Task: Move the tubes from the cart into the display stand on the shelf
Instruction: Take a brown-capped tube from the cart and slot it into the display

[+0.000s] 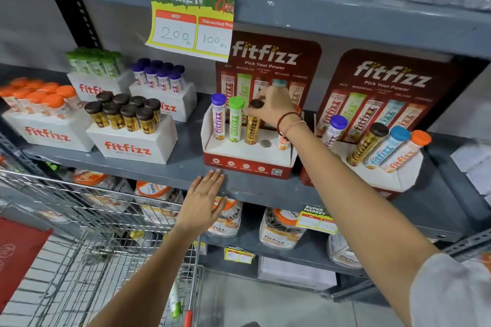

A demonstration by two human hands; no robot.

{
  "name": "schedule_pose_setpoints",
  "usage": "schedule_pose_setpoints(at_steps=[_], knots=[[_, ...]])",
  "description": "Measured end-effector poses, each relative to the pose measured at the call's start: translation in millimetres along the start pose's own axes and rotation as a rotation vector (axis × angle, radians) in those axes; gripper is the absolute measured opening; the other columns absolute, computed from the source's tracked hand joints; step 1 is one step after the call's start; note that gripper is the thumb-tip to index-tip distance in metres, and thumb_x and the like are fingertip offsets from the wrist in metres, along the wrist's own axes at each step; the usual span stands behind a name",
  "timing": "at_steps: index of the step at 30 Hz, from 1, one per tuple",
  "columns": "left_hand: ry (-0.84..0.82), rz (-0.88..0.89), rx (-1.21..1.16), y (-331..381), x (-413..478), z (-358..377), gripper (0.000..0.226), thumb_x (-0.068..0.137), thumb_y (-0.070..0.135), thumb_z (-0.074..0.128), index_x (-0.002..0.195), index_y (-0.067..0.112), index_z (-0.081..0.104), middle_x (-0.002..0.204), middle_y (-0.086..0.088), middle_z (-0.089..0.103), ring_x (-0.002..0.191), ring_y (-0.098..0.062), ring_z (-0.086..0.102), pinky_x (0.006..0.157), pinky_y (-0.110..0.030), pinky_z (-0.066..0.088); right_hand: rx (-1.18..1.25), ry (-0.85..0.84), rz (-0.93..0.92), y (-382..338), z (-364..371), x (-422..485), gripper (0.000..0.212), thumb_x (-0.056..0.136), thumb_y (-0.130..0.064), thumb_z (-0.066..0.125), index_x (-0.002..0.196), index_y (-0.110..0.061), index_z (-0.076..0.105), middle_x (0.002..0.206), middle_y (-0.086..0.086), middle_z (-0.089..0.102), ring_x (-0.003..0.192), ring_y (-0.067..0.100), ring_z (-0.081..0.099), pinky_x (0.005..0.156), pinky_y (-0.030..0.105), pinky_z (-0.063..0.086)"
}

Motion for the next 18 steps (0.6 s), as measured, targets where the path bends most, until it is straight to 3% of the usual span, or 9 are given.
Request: schedule_pose_setpoints(at_steps=[7, 10, 13, 15, 18], knots=[[0.007, 0.0, -0.003, 0, 0, 0, 0.067, 0.091, 0.054, 0.016, 0.14, 0.01, 0.033, 0.147, -0.011, 0.037, 0.137, -0.025, 0.029, 0.113, -0.041, 0.009, 0.013, -0.013, 0.039, 3, 2, -2, 0.031, 0.077, -0.031, 0.072, 0.084, -0.002, 0.064, 0.076, 0.008, 0.061, 0.07, 0.016, 0.053, 0.061, 0.024, 0.04], [0.004, -0.013, -0.015, 0, 0, 1, 0.056, 0.095, 0.044, 0.033, 0.14, 0.011, 0.032, 0.148, -0.01, 0.035, 0.138, -0.023, 0.027, 0.114, -0.039, 0.008, -0.002, 0.013, 0.034, 1, 4, -4, 0.026, 0.078, -0.029, 0.069, 0.083, -0.003, 0.063, 0.073, 0.006, 0.057, 0.071, 0.018, 0.054, 0.061, 0.023, 0.039], [0.019, -0.01, -0.036, 2, -1, -3, 0.052, 0.096, 0.036, 0.042, 0.14, 0.011, 0.032, 0.148, -0.01, 0.035, 0.139, -0.022, 0.026, 0.114, -0.037, 0.008, -0.014, -0.003, 0.052, 4, 6, -6, 0.029, 0.079, -0.032, 0.068, 0.088, -0.005, 0.062, 0.084, 0.01, 0.063, 0.076, 0.021, 0.057, 0.062, 0.025, 0.041], [0.049, -0.012, -0.06, 2, -2, -11, 0.048, 0.095, 0.033, 0.045, 0.136, 0.008, 0.039, 0.144, -0.012, 0.042, 0.136, -0.024, 0.033, 0.113, -0.04, 0.017, -0.046, 0.009, 0.044, 6, 6, -13, 0.035, 0.08, -0.037, 0.066, 0.097, -0.007, 0.06, 0.098, 0.013, 0.064, 0.087, 0.025, 0.059, 0.067, 0.025, 0.042], [0.135, -0.048, -0.094, -3, -10, -28, 0.046, 0.09, 0.03, 0.045, 0.128, 0.004, 0.049, 0.132, -0.016, 0.055, 0.127, -0.03, 0.045, 0.105, -0.047, 0.033, -0.088, 0.234, -0.02, 0, 0, -38, 0.042, 0.082, -0.036, 0.063, 0.112, -0.007, 0.057, 0.11, 0.016, 0.06, 0.1, 0.029, 0.058, 0.072, 0.025, 0.043]])
Point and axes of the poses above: each hand's wrist, its own x-axis towards the middle knuckle, its own z-axis out of the palm, y = z × x, the point moved 5 cm from there along x, towards the middle knuckle
